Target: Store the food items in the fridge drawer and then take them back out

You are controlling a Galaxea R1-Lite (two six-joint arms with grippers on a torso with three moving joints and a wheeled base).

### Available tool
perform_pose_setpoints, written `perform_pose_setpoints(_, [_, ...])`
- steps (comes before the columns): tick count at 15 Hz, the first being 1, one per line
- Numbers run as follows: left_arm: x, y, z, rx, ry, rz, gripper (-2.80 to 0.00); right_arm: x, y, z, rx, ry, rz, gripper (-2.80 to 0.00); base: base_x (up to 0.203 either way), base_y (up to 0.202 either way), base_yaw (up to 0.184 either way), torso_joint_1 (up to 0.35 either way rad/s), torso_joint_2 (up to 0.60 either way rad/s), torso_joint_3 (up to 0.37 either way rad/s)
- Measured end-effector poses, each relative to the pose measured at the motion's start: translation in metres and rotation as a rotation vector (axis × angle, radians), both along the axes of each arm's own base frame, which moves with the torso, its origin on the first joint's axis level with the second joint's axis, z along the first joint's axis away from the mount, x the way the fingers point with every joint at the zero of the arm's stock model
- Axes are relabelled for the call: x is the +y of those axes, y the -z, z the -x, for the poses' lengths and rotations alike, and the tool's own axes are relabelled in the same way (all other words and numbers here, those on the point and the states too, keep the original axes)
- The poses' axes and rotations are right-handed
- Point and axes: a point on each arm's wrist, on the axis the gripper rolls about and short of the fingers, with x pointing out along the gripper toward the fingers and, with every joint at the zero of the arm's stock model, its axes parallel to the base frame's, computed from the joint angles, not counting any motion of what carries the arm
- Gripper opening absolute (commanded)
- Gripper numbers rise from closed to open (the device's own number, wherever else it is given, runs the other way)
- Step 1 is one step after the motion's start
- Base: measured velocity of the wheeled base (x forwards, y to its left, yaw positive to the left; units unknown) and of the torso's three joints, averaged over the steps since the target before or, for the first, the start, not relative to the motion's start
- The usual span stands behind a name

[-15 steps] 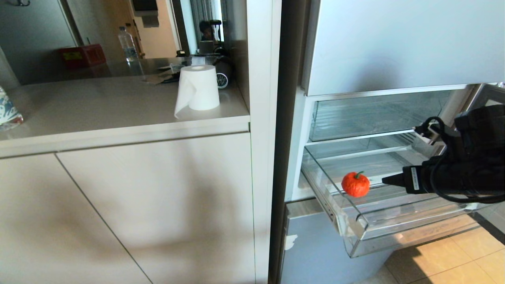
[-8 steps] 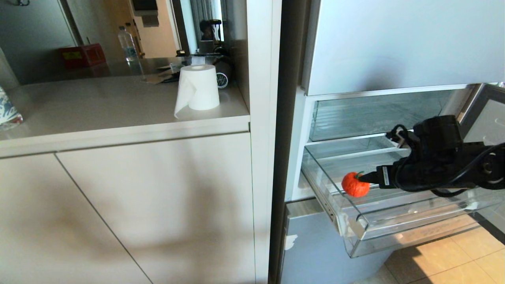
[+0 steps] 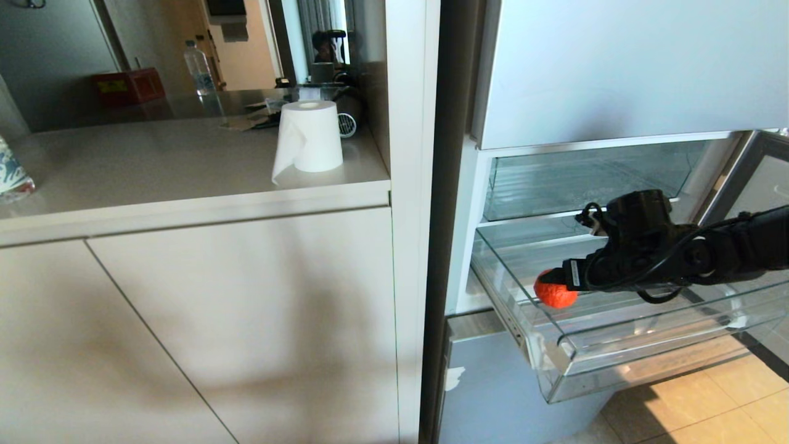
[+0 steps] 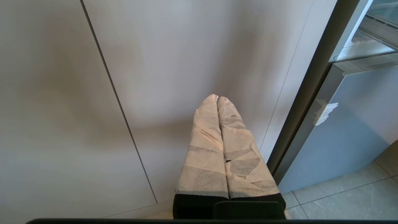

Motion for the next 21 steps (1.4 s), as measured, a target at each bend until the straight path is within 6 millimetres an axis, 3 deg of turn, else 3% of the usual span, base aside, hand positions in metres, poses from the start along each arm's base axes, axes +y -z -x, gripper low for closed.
perform_pose_setpoints(13, [0.0,0.0,0.0,0.0,0.0,0.0,-2.8,0.002,0.028,-0.027,0.04,0.009,0.006,0.0,0.0,0.0,0.0,0.0,0.0,0.0])
perform_pose_setpoints(14, [0.0,0.0,0.0,0.0,0.0,0.0,-2.8,0.002,0.029,-0.029,0.039,0.01,0.006,-2.8,0.0,0.0,0.0,0.0,0.0,0.0])
perform_pose_setpoints(21, [0.0,0.0,0.0,0.0,0.0,0.0,-2.8,0.002,0.024,-0.03,0.027,0.024,0.004,-2.8,0.0,0.0,0.0,0.0,0.0,0.0])
